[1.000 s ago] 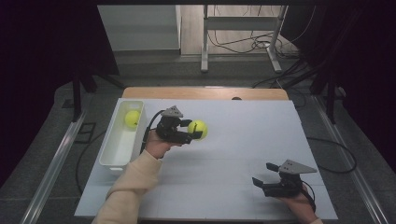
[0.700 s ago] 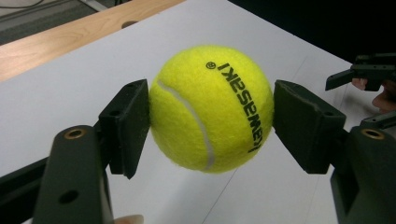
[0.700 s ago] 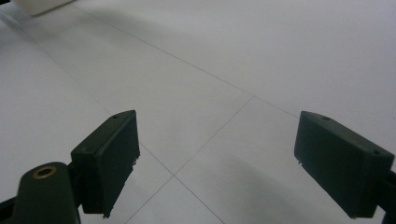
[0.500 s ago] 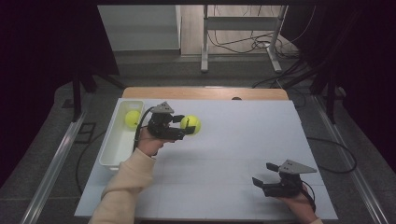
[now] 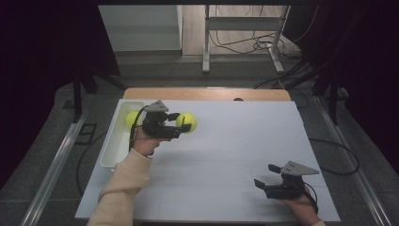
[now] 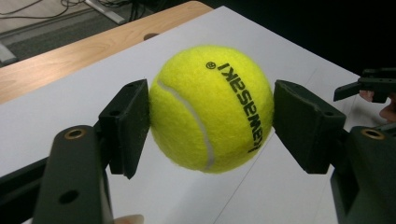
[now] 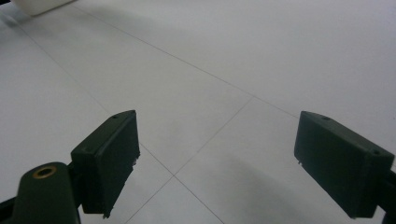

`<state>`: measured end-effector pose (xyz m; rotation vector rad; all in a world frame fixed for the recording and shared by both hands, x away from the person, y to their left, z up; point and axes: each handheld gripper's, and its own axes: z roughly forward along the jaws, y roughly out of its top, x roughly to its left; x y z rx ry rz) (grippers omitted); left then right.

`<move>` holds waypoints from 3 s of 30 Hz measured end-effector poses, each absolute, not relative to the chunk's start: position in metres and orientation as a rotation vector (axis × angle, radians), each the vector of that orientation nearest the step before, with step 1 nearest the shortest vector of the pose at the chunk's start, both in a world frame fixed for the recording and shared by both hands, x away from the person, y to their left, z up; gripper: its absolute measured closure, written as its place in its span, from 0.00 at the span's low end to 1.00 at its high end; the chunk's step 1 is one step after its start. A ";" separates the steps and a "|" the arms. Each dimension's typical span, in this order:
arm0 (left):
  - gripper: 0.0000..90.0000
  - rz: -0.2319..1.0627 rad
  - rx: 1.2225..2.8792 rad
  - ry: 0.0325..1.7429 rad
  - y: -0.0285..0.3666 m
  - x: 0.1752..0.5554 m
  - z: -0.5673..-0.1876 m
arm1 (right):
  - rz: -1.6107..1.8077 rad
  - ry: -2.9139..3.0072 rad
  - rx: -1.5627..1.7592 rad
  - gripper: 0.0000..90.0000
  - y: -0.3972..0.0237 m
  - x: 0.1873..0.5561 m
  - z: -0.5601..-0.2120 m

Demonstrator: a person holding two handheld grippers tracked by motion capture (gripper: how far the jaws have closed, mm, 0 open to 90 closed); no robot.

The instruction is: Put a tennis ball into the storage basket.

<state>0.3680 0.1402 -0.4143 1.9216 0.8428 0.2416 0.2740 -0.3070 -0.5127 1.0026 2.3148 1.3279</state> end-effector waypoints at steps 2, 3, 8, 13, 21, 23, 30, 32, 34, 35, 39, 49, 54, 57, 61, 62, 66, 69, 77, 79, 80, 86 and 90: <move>0.34 0.247 1.914 0.850 0.143 0.368 -0.414 | 1.328 2.314 1.003 0.17 -0.307 0.274 -0.513; 0.34 0.247 1.914 0.850 0.143 0.368 -0.414 | 1.328 2.314 1.003 0.17 -0.307 0.274 -0.513; 0.34 0.268 1.907 0.872 0.149 0.368 -0.411 | 1.329 2.314 1.003 0.17 -0.307 0.274 -0.513; 0.34 0.281 1.893 0.890 0.155 0.368 -0.410 | 1.329 2.313 1.004 0.17 -0.307 0.274 -0.513; 0.34 0.310 1.870 0.931 0.165 0.367 -0.407 | 1.328 2.314 1.003 0.17 -0.307 0.274 -0.513; 0.34 0.315 1.867 0.935 0.167 0.367 -0.407 | 1.328 2.314 1.003 0.17 -0.307 0.274 -0.513; 0.34 0.331 1.844 0.954 0.175 0.366 -0.404 | 1.327 2.314 1.003 0.17 -0.307 0.274 -0.513; 0.34 0.335 1.838 0.956 0.178 0.366 -0.403 | 1.328 2.314 1.003 0.17 -0.307 0.274 -0.513; 0.34 0.341 1.834 0.963 0.180 0.365 -0.402 | 1.328 2.314 1.003 0.17 -0.307 0.274 -0.513; 0.34 0.345 1.832 0.966 0.181 0.365 -0.402 | 1.327 2.314 1.003 0.17 -0.307 0.274 -0.513; 0.34 0.354 1.817 0.979 0.186 0.364 -0.400 | 1.326 2.314 1.002 0.17 -0.307 0.274 -0.513; 0.34 0.378 1.795 1.015 0.198 0.363 -0.399 | 1.324 2.315 1.003 0.17 -0.307 0.274 -0.513; 0.34 0.393 1.788 1.022 0.202 0.362 -0.397 | 1.329 2.313 1.004 0.17 -0.307 0.274 -0.513; 0.34 0.399 1.784 1.027 0.204 0.361 -0.396 | 1.328 2.313 1.005 0.17 -0.307 0.274 -0.513; 0.34 0.404 1.778 1.035 0.206 0.361 -0.396 | 1.325 2.314 1.005 0.17 -0.307 0.274 -0.513; 0.34 0.405 1.776 1.037 0.207 0.360 -0.396 | 1.325 2.314 1.006 0.17 -0.307 0.274 -0.513; 0.34 0.413 1.765 1.046 0.211 0.359 -0.394 | 1.330 2.312 1.006 0.17 -0.307 0.274 -0.513; 0.34 0.424 1.762 1.054 0.214 0.359 -0.394 | 1.329 2.313 1.005 0.17 -0.307 0.274 -0.513; 0.34 0.446 1.743 1.079 0.225 0.356 -0.392 | 1.330 2.313 1.005 0.17 -0.307 0.274 -0.513; 0.34 0.453 1.737 1.088 0.229 0.356 -0.391 | 1.330 2.313 1.005 0.17 -0.307 0.274 -0.513; 0.34 0.456 1.733 1.093 0.230 0.356 -0.391 | 1.329 2.313 1.005 0.17 -0.307 0.274 -0.513; 0.34 0.477 1.726 1.116 0.238 0.354 -0.391 | 1.329 2.313 1.005 0.17 -0.307 0.274 -0.513; 0.34 0.489 1.722 1.133 0.242 0.354 -0.392 | 1.328 2.313 1.005 0.17 -0.307 0.274 -0.513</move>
